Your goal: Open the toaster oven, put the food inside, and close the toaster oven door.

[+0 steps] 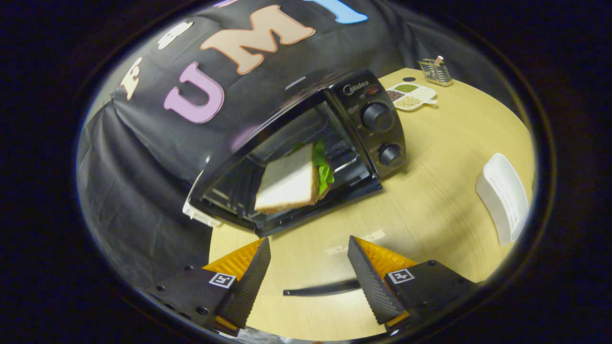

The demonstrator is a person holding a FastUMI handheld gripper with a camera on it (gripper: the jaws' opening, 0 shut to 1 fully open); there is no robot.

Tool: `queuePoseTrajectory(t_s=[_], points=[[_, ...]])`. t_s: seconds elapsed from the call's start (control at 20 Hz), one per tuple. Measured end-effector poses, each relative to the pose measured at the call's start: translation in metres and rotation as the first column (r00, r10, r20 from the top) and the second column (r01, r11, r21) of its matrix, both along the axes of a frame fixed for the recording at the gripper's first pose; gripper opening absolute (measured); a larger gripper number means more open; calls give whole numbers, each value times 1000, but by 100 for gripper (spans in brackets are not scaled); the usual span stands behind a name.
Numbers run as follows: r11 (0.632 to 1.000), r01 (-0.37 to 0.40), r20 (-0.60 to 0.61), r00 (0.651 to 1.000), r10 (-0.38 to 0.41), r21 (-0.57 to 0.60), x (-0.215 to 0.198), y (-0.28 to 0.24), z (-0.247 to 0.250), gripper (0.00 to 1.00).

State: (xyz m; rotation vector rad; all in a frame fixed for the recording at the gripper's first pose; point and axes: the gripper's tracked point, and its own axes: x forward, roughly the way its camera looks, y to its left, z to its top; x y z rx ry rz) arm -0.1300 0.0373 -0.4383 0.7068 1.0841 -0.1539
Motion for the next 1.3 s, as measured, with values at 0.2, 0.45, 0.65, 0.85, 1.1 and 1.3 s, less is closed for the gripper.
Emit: queuePoseTrajectory(t_s=[0.2,0.45,0.65,0.85,1.1,1.3], points=[[988,-153,-71,986,152,-12,-45,20,-1,99],[945,-323,-166,936,312,-48,-92,39,-17,99],[920,-382,-224,907,355,-90,-101,41,-39,99],[913,-384,-251,905,342,-140,-95,36,-60,99],[902,-396,-232,906,353,-173,-82,37,-61,99],[896,-393,-199,913,355,-207,-78,36,-49,99]])
